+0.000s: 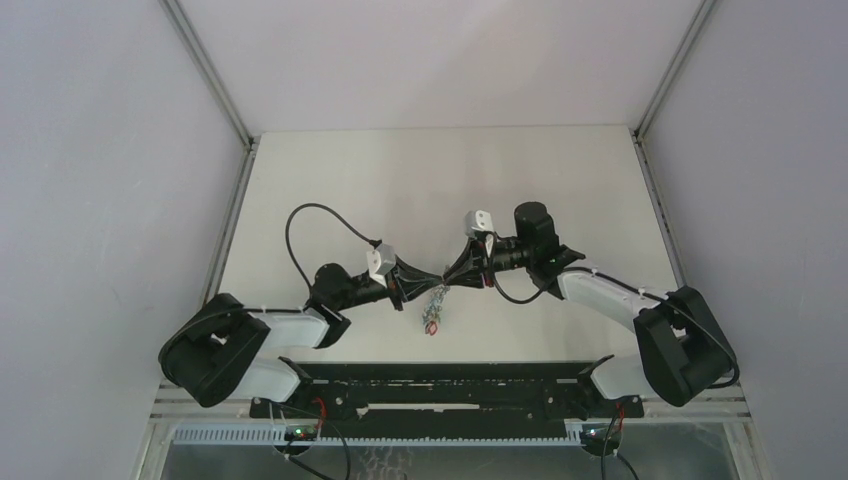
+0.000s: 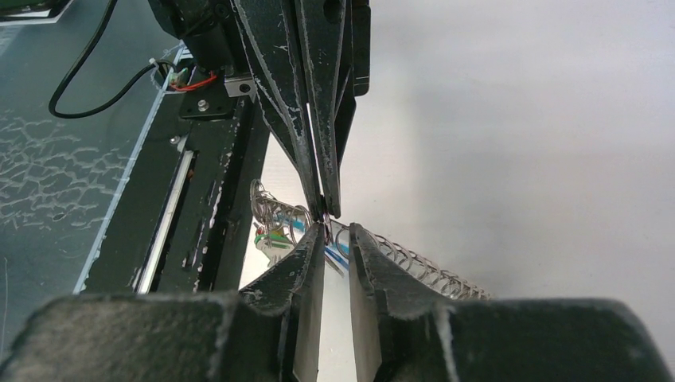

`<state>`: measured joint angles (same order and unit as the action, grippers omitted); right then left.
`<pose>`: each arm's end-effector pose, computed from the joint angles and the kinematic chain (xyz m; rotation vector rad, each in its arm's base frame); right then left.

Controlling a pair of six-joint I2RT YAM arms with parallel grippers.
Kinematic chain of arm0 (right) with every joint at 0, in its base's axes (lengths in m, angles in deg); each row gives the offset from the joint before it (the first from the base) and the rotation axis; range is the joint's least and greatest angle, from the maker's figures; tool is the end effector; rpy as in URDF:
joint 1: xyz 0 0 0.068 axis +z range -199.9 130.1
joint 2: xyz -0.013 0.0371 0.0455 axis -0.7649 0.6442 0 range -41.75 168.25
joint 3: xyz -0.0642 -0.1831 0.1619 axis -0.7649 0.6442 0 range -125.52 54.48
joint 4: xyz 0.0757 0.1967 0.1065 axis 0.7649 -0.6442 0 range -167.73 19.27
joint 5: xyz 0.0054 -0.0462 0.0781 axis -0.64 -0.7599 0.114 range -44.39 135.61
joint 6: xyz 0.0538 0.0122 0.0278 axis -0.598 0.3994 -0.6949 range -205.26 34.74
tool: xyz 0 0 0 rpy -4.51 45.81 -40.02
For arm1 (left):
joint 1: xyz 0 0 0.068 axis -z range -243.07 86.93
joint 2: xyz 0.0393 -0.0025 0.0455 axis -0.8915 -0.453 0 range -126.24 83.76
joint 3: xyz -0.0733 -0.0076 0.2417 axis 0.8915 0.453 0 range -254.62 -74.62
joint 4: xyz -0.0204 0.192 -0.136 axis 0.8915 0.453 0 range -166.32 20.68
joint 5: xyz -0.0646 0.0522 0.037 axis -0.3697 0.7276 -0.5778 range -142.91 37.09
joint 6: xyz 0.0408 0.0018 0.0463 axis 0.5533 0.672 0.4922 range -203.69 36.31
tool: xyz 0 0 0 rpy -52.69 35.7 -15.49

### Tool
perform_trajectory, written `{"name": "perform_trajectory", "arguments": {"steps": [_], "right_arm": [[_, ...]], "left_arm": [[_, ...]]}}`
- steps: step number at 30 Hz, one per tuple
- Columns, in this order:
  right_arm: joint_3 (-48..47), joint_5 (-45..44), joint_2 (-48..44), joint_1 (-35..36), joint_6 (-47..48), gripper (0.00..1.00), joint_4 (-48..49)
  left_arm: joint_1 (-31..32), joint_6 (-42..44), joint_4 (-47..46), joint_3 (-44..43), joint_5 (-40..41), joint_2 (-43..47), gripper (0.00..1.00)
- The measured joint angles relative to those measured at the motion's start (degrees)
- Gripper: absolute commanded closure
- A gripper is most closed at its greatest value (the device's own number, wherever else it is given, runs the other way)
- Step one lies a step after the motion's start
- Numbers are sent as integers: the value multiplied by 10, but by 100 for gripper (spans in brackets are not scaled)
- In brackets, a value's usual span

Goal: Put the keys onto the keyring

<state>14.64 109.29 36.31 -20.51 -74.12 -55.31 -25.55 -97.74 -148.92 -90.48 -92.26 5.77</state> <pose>0.2105 0.1664 0.2271 -1.3160 1.4274 1.2894 0.1664 -0.1650 0.2067 0.8866 1.2670 -1.2002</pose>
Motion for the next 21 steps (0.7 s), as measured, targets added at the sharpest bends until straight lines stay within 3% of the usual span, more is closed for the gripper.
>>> {"name": "perform_trajectory", "arguments": {"steps": [6, 13, 18, 21], "right_arm": [[0, 10, 20, 2, -1, 100, 16], [-15, 15, 28, 3, 5, 100, -12], [-44, 7, 29, 3, 36, 100, -79], [-70, -6, 33, 6, 64, 100, -131]], "left_arm": [[-1, 0, -2, 1, 2, -7, 100], [-2, 0, -9, 2, 9, -14, 100], [-4, 0, -26, 2, 17, -27, 82], [-8, 1, -30, 2, 17, -33, 76]]}}
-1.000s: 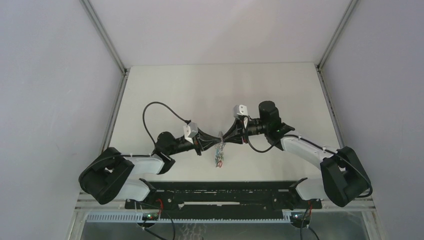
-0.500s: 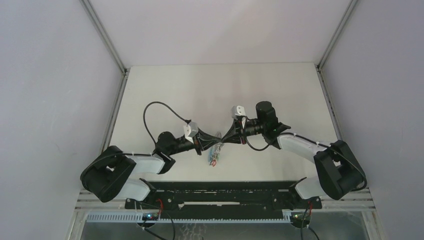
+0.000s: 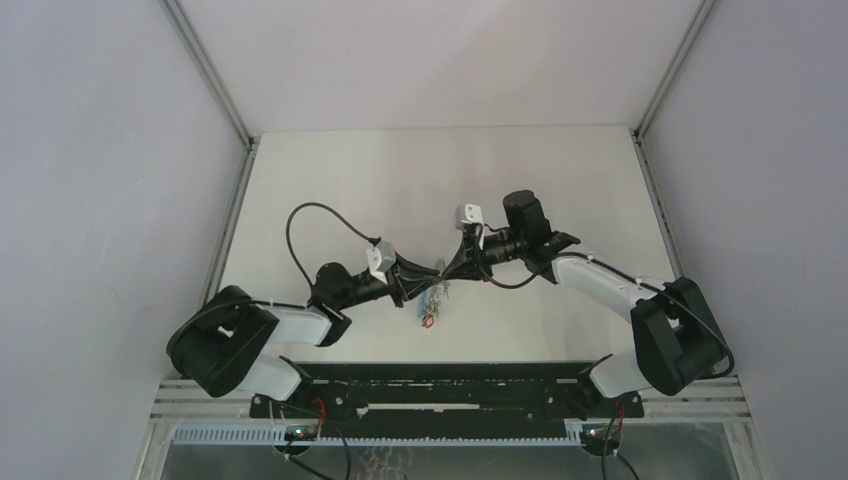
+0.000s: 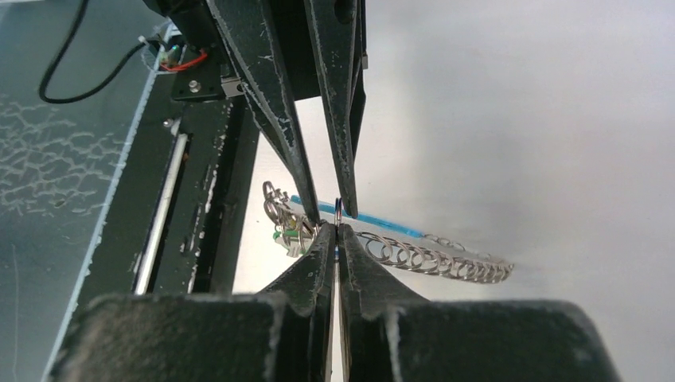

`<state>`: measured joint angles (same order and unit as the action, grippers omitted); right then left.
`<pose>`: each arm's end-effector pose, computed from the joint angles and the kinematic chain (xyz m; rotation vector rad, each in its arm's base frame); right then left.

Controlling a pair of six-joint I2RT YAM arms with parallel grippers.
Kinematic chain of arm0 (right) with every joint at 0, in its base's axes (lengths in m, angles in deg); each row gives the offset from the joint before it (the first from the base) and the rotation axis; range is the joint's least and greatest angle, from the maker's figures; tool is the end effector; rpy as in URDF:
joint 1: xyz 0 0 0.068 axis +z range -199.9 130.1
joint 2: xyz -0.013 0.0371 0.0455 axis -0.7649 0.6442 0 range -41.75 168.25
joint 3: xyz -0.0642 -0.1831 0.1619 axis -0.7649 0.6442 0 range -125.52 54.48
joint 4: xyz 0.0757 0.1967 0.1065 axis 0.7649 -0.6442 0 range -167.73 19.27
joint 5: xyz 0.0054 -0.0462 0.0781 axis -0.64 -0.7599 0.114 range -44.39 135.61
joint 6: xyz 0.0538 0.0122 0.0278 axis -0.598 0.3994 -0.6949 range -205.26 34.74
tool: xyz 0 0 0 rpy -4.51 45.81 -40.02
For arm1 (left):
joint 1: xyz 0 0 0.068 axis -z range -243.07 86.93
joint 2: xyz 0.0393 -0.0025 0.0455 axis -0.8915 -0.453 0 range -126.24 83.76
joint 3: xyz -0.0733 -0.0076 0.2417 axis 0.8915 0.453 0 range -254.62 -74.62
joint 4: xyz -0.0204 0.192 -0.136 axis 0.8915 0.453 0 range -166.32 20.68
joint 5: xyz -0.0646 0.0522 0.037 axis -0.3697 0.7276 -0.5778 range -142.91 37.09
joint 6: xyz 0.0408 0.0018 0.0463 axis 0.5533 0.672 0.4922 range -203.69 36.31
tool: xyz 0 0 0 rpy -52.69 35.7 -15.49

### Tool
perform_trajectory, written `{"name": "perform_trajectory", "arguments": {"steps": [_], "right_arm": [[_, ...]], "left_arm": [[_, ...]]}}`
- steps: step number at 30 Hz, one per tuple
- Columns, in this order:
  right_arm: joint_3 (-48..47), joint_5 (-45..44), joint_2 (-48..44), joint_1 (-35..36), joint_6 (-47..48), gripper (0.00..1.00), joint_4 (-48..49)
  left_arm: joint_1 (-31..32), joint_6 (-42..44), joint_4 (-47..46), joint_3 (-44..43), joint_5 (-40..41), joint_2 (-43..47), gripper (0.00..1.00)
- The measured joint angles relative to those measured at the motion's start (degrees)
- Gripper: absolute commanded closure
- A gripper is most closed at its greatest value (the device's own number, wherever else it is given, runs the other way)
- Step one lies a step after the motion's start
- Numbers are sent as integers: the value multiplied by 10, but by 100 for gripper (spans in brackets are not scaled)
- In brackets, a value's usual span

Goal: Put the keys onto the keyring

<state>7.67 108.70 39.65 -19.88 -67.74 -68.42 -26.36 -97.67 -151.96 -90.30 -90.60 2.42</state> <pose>0.2194 0.1747 0.2289 -1.3717 1.4996 1.2901 0.1730 -0.1645 0.1993 0.8519 1.2879 -1.1707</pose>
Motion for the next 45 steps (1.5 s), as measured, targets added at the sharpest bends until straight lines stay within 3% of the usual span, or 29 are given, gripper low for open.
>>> {"name": "perform_trajectory", "arguments": {"steps": [12, 20, 23, 34, 40, 45], "right_arm": [[-99, -72, 20, 33, 104, 100, -191], [-98, -130, 33, 31, 81, 100, -212], [-68, -174, 18, 26, 48, 88, -207], [90, -277, -95, -26, -90, 62, -134], [179, -371, -202, -45, -178, 35, -67], [241, -468, -326, -53, -234, 31, -32]], "left_arm": [[-3, 60, 138, -1, -1, 40, 73], [-3, 85, 202, -2, 0, 41, 66], [0, 86, 217, -7, 2, 36, 63], [43, 102, 376, -136, 54, -26, 56], [61, 121, 522, -229, 101, -57, 56], [86, 137, 655, -312, 130, -96, 59]]}}
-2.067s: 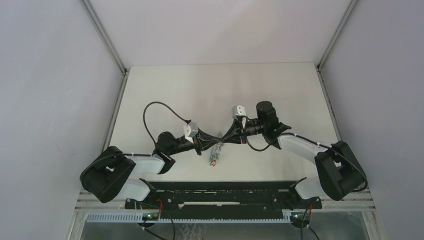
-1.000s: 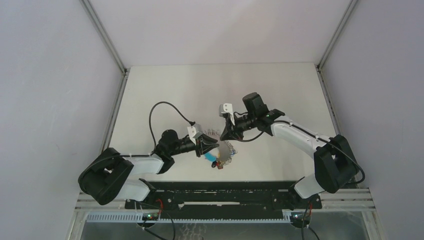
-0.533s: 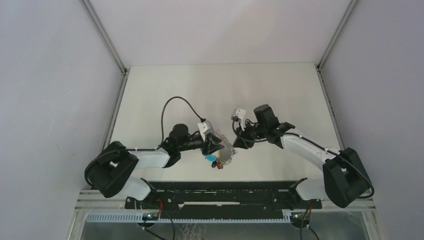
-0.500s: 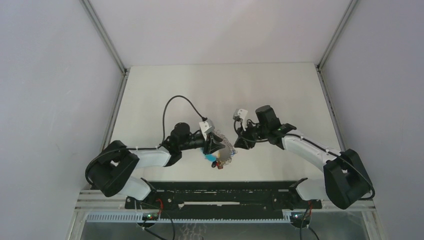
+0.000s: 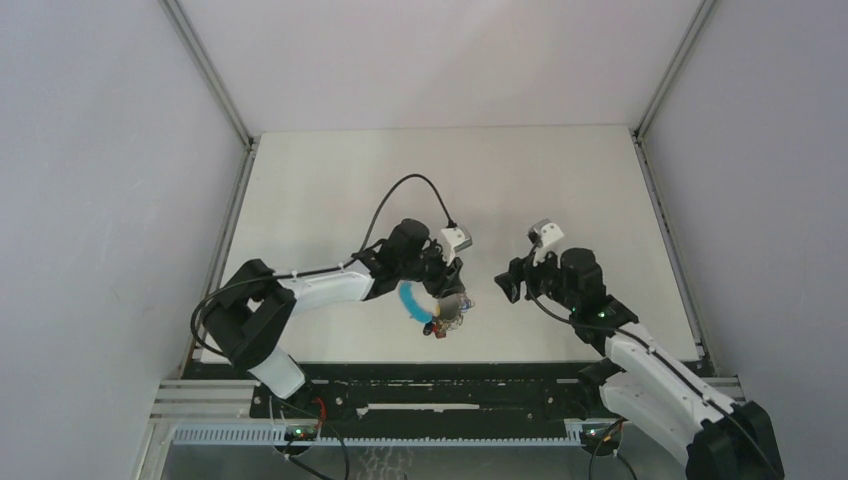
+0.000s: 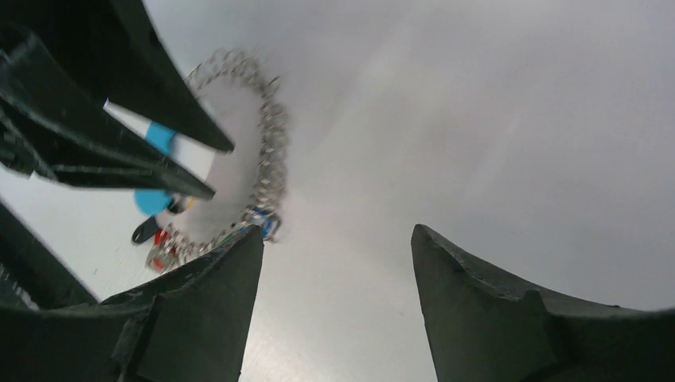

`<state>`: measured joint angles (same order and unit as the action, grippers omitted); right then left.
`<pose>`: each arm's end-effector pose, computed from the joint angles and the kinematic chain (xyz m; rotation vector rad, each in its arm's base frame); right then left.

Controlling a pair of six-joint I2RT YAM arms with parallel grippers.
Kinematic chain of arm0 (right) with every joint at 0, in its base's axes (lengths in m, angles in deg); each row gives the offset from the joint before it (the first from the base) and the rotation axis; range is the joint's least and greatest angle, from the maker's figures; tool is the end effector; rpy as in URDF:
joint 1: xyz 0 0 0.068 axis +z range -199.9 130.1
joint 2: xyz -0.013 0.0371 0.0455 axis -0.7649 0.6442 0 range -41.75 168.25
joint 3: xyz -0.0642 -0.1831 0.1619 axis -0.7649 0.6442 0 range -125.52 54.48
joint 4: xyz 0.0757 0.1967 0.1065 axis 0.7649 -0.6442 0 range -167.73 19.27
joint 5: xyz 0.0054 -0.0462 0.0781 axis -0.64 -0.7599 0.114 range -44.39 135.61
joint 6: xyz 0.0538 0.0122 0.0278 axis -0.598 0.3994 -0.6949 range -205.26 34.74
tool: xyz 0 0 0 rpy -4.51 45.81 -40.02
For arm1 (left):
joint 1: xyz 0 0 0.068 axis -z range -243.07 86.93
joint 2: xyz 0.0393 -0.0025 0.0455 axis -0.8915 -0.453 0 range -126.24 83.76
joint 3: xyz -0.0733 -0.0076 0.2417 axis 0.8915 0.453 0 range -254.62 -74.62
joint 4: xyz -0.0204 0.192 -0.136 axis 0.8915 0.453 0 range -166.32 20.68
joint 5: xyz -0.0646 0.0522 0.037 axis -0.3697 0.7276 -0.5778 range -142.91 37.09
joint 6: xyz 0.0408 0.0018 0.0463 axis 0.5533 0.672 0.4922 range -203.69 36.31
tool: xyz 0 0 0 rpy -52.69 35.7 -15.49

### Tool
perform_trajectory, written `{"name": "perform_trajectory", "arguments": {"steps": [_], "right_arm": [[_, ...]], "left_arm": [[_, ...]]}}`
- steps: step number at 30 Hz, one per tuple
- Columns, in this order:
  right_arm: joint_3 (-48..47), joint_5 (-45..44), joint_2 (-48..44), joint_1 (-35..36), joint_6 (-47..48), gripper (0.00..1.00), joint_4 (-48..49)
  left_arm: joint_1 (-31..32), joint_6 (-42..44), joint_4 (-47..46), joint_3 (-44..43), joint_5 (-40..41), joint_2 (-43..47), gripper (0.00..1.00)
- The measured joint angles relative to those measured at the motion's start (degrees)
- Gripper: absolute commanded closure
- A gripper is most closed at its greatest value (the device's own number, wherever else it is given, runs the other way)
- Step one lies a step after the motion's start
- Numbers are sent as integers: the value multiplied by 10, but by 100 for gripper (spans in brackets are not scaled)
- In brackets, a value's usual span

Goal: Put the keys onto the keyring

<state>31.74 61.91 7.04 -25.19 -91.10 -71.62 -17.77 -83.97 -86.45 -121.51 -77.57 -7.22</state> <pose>0.1650 0.0903 0.2009 -0.5185 2.0123 0.6204 0.2105 -0.2403 0.1831 1.0950 1.9643 -0.9106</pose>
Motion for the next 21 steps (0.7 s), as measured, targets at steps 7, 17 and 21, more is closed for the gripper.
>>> {"name": "perform_trajectory", "arguments": {"steps": [7, 17, 21], "right_arm": [[35, -96, -96, -19, -50, 31, 8], [36, -104, -108, -21, -70, 32, 11], [36, -103, -111, -21, -70, 32, 11]], "left_arm": [[18, 29, 157, -108, 5, -63, 65], [28, 50, 285, -194, 5, -127, 71], [30, 54, 312, -220, 4, -145, 71]]}}
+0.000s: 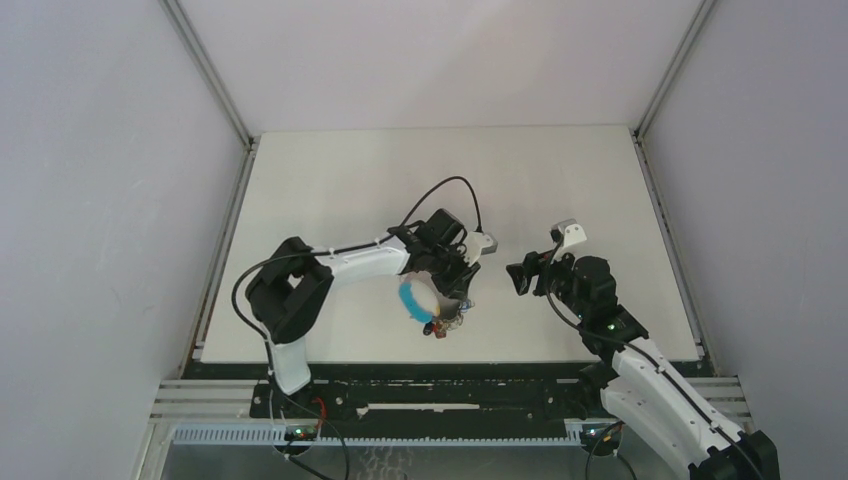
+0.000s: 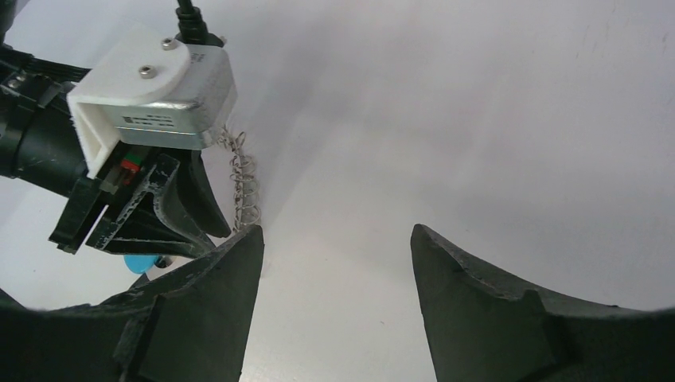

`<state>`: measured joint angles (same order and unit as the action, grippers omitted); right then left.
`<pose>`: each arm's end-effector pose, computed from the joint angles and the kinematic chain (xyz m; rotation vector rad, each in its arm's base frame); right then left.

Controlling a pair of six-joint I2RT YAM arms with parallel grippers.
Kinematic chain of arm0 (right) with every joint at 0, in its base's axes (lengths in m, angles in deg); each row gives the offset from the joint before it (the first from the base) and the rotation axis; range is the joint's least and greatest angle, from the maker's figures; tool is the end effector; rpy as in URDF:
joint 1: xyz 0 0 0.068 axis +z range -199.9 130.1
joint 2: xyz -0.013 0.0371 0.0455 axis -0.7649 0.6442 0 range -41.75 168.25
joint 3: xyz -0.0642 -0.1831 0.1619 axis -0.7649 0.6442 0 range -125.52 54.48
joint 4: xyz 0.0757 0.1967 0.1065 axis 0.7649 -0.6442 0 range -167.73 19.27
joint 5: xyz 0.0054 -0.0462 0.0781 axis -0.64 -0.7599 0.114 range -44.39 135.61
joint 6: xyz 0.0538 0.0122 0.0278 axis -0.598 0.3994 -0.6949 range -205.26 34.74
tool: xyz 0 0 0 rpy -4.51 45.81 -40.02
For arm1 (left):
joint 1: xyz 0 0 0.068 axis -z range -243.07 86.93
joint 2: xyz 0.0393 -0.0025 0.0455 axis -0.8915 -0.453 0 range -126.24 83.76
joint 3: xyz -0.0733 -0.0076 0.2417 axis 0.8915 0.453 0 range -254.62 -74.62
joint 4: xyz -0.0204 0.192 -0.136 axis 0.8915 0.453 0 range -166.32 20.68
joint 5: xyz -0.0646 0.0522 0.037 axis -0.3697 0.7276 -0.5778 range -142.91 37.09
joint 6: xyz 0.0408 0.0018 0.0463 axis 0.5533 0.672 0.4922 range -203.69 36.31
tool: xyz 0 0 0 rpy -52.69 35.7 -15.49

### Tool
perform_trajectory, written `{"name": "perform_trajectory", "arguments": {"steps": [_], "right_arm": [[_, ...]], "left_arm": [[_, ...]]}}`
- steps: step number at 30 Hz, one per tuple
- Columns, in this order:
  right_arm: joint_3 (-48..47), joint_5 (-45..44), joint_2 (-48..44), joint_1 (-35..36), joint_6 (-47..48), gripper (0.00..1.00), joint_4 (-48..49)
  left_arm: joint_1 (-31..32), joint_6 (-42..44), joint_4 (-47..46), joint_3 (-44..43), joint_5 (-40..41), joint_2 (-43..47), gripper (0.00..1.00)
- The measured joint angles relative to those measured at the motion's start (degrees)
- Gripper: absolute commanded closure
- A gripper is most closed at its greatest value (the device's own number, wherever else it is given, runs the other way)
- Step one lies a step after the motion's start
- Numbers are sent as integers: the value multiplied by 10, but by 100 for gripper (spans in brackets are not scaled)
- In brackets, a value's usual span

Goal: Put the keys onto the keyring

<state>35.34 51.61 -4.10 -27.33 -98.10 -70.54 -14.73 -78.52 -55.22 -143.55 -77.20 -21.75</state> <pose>0.1526 0.0686 0.2119 -0.2351 1.9081 0.5177 0.2237 -0.2801 0.1677 1.3430 2.2966 -0.8144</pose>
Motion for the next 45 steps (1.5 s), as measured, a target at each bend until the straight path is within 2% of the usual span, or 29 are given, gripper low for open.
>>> {"name": "perform_trajectory", "arguments": {"steps": [30, 36, 39, 42, 45], "right_arm": [[0, 16, 19, -1, 0, 32, 0], [0, 16, 20, -1, 0, 32, 0], [0, 19, 20, -1, 0, 31, 0], [0, 22, 20, -1, 0, 28, 1], [0, 32, 19, -1, 0, 18, 3]], "left_arm": [[11, 5, 34, -43, -5, -54, 81], [12, 6, 34, -43, -9, -58, 99], [13, 7, 34, -43, -10, -58, 100], [13, 11, 30, -42, -8, -57, 100], [14, 17, 9, -25, 0, -41, 100]]}}
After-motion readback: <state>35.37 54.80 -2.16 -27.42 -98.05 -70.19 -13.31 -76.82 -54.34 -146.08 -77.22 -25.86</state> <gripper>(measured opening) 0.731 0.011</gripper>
